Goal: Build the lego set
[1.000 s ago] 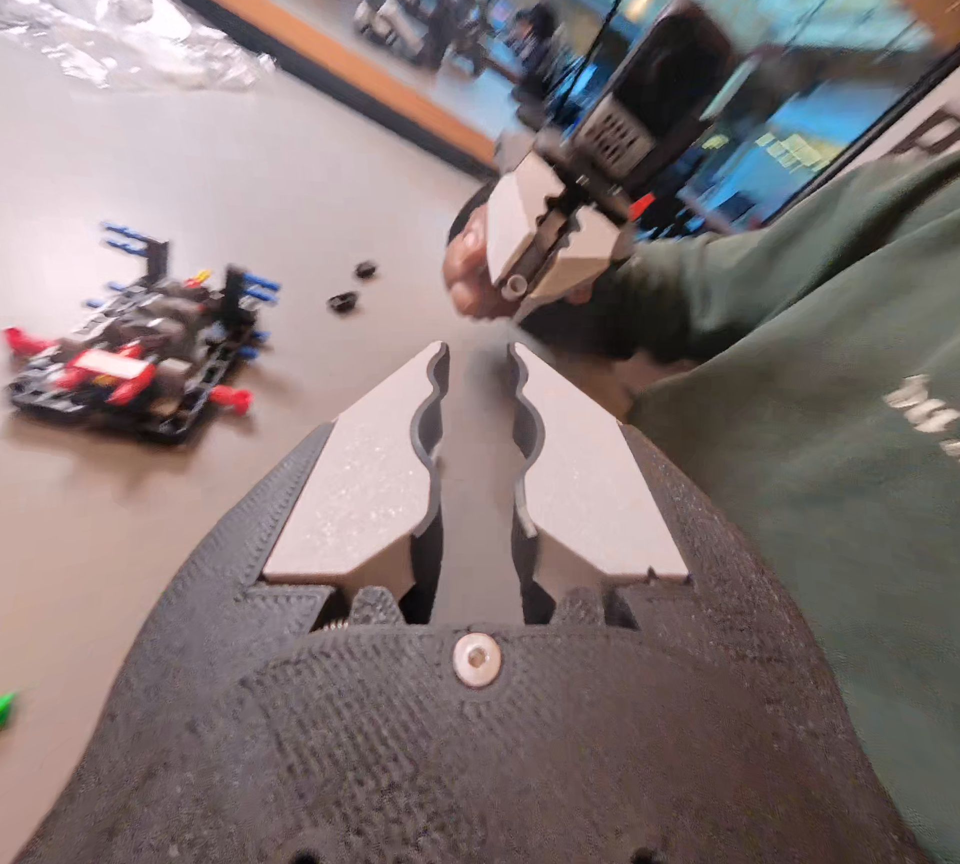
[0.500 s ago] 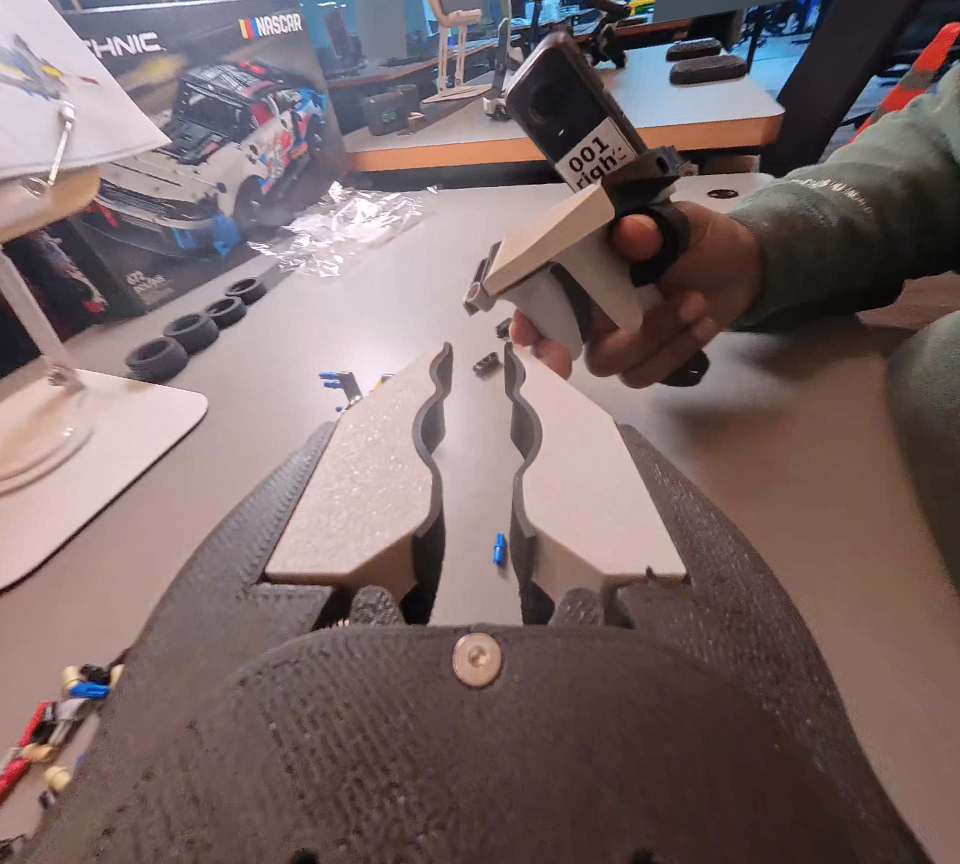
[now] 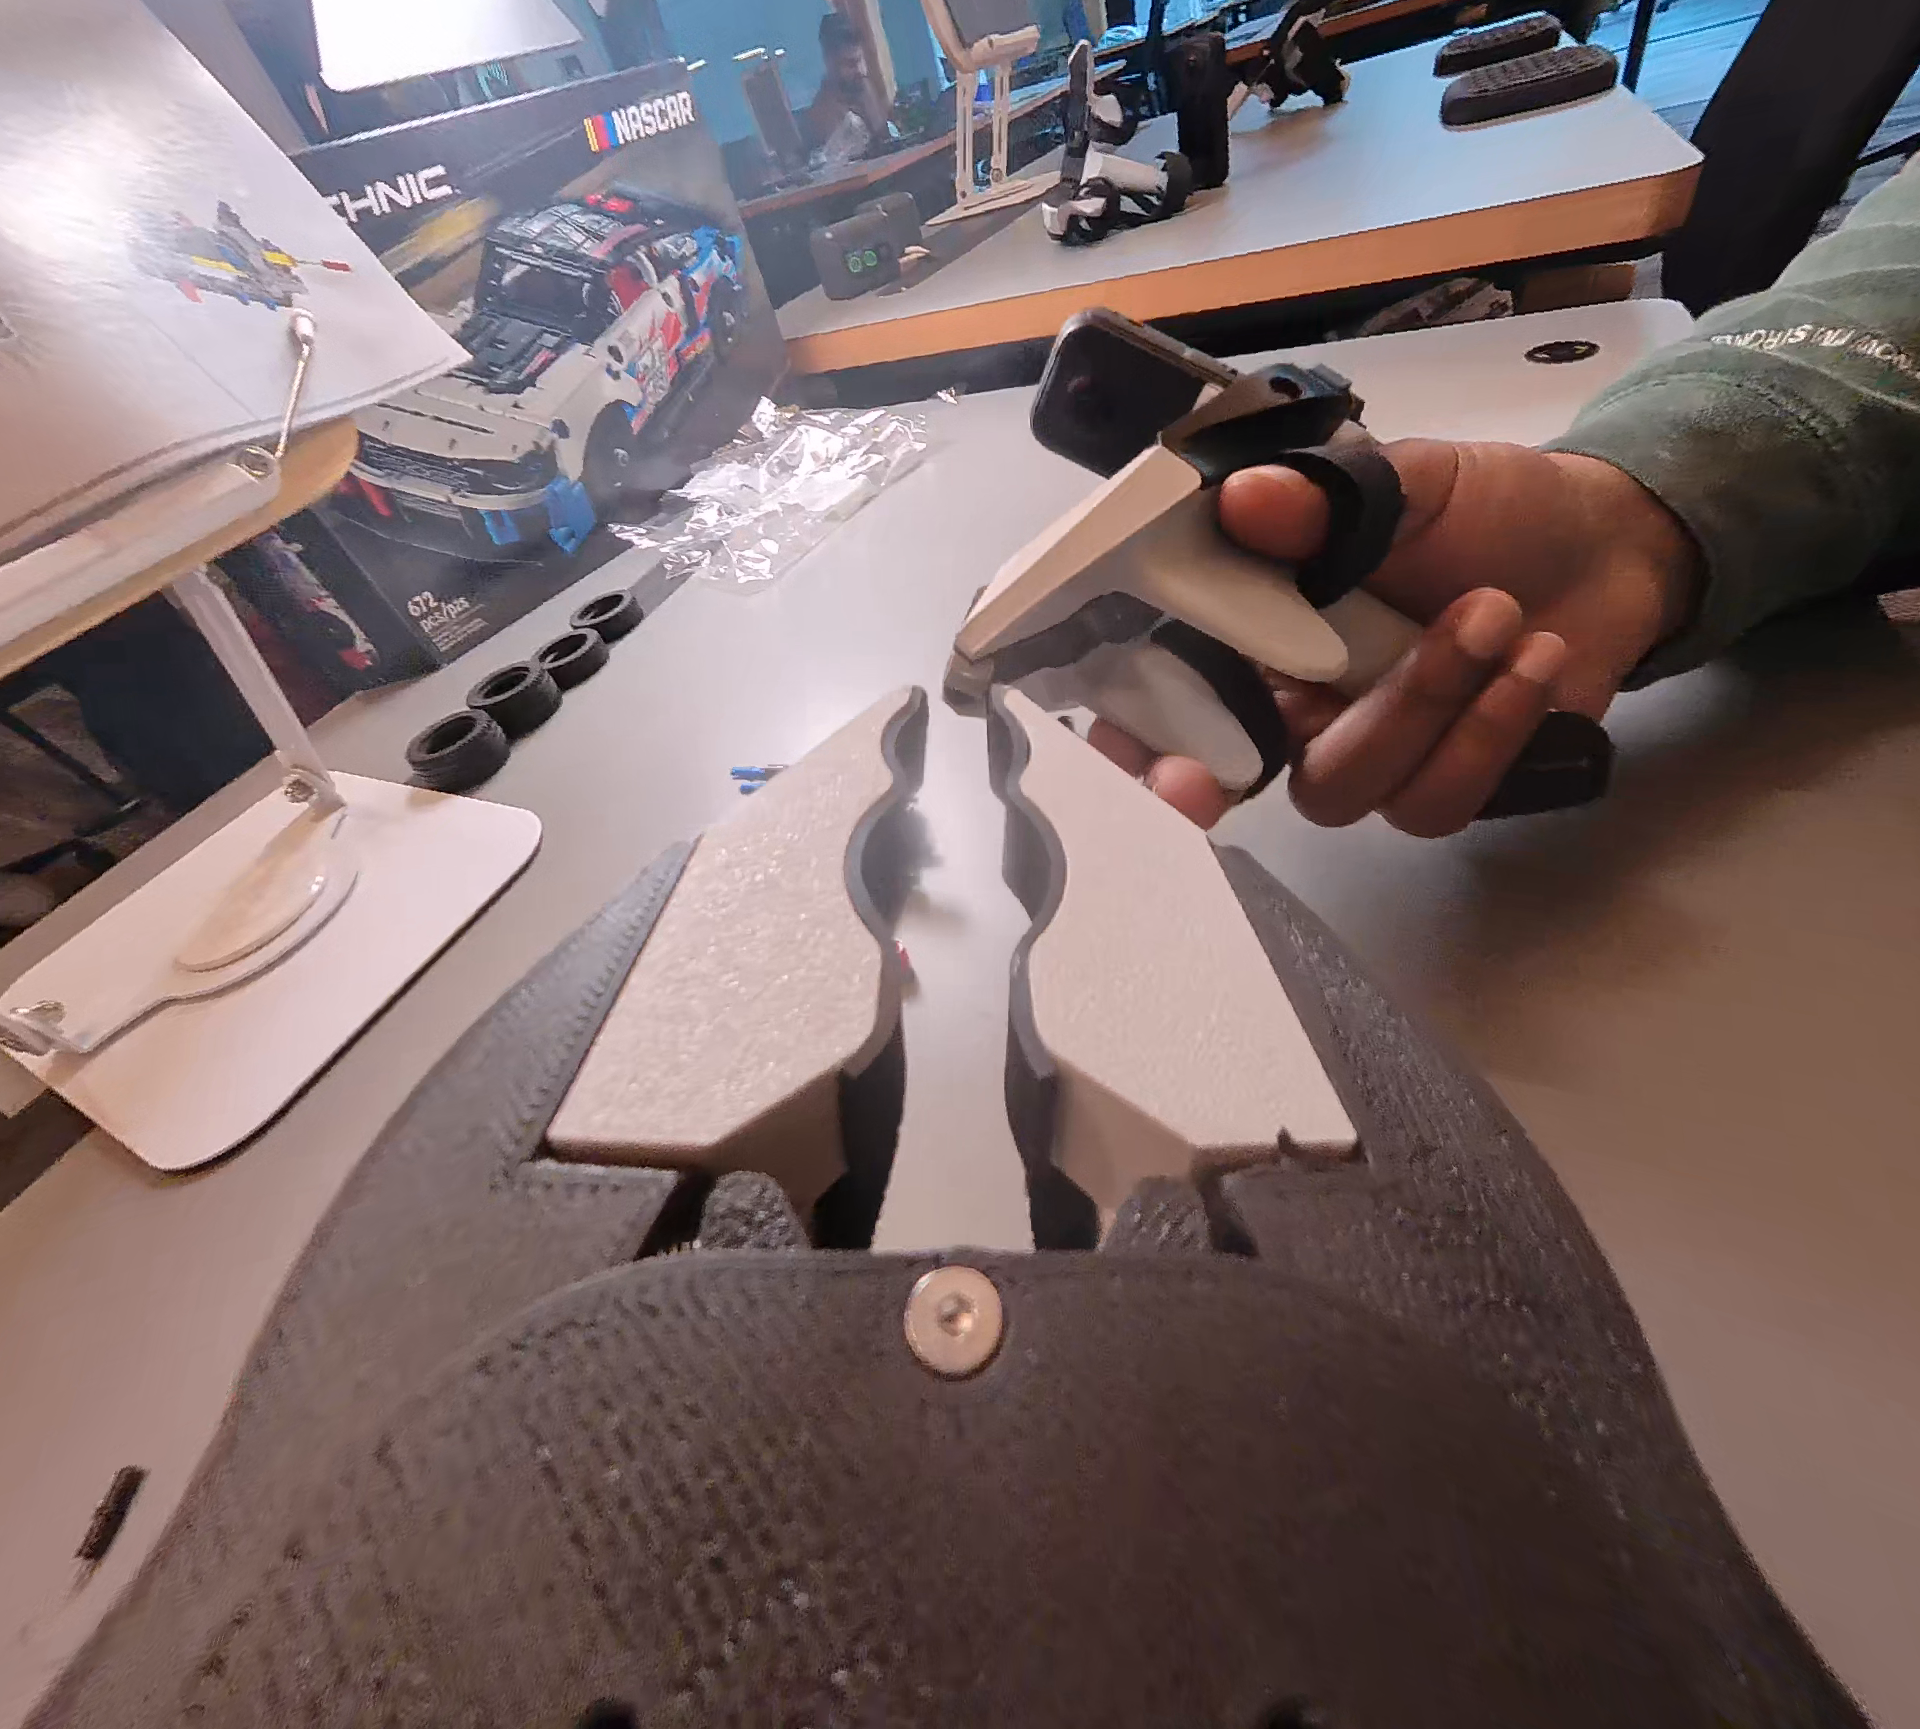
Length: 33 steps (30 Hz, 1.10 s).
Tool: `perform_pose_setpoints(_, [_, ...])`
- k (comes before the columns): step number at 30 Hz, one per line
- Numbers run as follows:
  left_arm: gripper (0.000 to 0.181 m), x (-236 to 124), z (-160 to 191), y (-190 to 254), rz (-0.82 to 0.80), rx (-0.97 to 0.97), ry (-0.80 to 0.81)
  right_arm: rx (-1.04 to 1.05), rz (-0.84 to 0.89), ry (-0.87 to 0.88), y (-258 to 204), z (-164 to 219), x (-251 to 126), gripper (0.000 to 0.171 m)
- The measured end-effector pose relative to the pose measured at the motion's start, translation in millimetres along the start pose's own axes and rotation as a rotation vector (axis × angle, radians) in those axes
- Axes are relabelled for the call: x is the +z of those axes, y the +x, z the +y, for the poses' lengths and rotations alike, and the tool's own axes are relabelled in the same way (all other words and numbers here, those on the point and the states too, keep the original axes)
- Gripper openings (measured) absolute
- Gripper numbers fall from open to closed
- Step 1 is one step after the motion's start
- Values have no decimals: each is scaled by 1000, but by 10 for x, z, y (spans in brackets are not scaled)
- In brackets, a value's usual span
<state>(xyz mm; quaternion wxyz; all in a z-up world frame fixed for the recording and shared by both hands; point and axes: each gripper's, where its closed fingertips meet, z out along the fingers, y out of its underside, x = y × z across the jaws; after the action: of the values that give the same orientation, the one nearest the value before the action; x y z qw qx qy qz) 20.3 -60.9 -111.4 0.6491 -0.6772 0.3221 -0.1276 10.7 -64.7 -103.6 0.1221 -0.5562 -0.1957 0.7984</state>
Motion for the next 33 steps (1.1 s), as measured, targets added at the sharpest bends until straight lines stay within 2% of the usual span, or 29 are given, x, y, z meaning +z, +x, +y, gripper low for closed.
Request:
perform_pose_setpoints(1, [9, -5, -11, 6, 1, 7, 3, 5, 2, -2, 9, 11, 3, 5])
perform_pose_setpoints(5, [7, -15, -6, 33, 11, 47, -9, 12, -4, -16, 18, 35, 10, 5])
perform_pose_setpoints(9, [6, -80, -40, 110, 98, 69, -4, -3, -44, -94, -47, 102, 10, 5])
perform_pose_setpoints(15, [6, -238, 20, 368, 341, 94, -41, -114, -103, -394, -137, 376, -72, 8])
perform_pose_setpoints(18, [6, -266, 108, 484, 416, 122, -88, -177, -87, -540, -103, 540, -145, 9])
perform_pose_setpoints(21, [6, -276, 178, 576, 466, 138, -126, -196, -69, -612, -58, 643, -188, 9])
perform_pose_setpoints(29, [6, -264, 296, 592, 456, 222, -196, -124, -19, -637, 63, 703, -199, 6])
perform_pose_setpoints(33, [7, -221, 205, 459, 369, 177, -141, -86, -45, -539, 35, 579, -151, 4])
